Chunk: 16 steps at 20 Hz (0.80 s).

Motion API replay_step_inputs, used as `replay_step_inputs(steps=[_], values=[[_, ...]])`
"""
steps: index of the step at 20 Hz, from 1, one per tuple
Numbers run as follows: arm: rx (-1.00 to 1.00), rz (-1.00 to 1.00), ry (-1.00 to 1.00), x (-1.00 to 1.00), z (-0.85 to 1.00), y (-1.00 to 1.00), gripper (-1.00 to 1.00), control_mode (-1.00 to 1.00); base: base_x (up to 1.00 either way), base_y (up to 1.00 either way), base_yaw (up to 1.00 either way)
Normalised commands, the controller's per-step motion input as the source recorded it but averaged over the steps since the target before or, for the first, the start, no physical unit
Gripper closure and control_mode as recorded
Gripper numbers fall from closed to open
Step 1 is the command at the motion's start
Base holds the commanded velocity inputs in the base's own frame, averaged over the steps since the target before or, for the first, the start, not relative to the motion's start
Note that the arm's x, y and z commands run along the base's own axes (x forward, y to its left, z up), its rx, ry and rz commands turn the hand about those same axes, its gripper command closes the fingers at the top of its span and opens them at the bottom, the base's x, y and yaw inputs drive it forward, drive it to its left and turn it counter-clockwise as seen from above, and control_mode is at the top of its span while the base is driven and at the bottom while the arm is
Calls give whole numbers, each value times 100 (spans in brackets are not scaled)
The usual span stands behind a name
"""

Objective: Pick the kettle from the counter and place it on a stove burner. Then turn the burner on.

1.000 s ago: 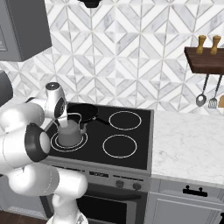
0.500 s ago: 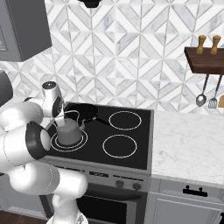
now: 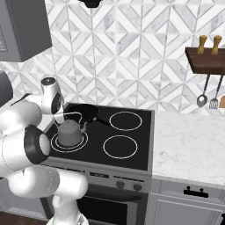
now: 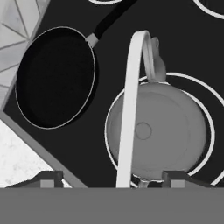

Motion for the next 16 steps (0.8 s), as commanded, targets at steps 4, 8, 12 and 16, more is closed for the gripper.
replay_step_inputs(steps=[4, 8, 12, 16], values=[[-2, 4, -1, -15, 99, 20, -100, -100, 0, 0, 0], [-18, 28, 0, -92, 22, 64, -100, -100, 0, 0, 0], [-24, 36, 1, -100, -39, 92, -100, -100, 0, 0, 0], [-46, 30, 9, -100, -98, 76, -100, -100, 0, 0, 0]])
